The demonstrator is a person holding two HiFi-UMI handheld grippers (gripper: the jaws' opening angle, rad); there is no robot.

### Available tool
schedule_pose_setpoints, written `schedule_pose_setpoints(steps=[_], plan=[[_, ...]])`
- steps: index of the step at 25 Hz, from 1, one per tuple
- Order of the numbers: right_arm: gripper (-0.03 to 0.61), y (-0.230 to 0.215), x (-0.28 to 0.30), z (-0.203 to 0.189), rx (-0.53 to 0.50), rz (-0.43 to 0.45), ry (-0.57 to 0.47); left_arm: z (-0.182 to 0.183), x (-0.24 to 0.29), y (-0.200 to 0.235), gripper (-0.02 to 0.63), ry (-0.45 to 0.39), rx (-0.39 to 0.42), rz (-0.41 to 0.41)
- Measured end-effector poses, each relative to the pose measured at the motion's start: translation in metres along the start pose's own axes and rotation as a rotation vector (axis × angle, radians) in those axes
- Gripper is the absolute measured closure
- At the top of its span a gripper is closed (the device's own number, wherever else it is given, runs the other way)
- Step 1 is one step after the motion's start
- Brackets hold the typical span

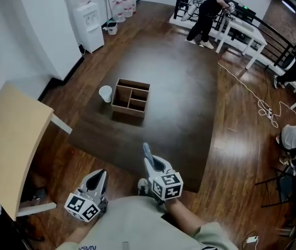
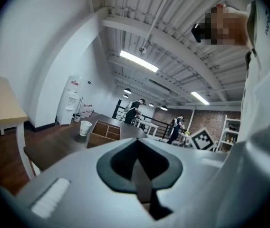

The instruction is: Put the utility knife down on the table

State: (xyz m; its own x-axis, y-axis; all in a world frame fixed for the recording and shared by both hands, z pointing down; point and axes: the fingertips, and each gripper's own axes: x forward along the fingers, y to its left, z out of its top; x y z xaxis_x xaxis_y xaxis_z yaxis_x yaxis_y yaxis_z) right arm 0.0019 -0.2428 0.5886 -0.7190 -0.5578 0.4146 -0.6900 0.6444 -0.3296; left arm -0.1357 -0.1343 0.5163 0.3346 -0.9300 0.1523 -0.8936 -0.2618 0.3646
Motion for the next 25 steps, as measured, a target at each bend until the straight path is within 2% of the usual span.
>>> schedule_pose_setpoints(steps=[5,9,16,21,25], plan=[[0.505,-0.064,0.049,-0.035,-0.054,-0.062,0.207,0.004,0.047,0.008,0.612,0.032,-0.008,-0.003],[0.505,-0.095,0.08,-0.058,-0.154,-0.08,0.349,0.015,0.068,0.016,0.612,0.03,-0.01,0.021],[0.505,-0.104,0.116,-0.072,-0.328,-0.059,0.463,0.016,0.099,0.021,0.612,0.068,-0.008,0.016],[0.505,-0.107,0.124,-0.086,-0.373,-0.055,0.538,0.018,0.105,0.027,0.612,0.079,-0.014,0.029],[0.503,-0.107,0.125,-0.087,-0.401,-0.039,0.549,0.013,0.107,0.028,0.612,0.094,-0.032,0.025]])
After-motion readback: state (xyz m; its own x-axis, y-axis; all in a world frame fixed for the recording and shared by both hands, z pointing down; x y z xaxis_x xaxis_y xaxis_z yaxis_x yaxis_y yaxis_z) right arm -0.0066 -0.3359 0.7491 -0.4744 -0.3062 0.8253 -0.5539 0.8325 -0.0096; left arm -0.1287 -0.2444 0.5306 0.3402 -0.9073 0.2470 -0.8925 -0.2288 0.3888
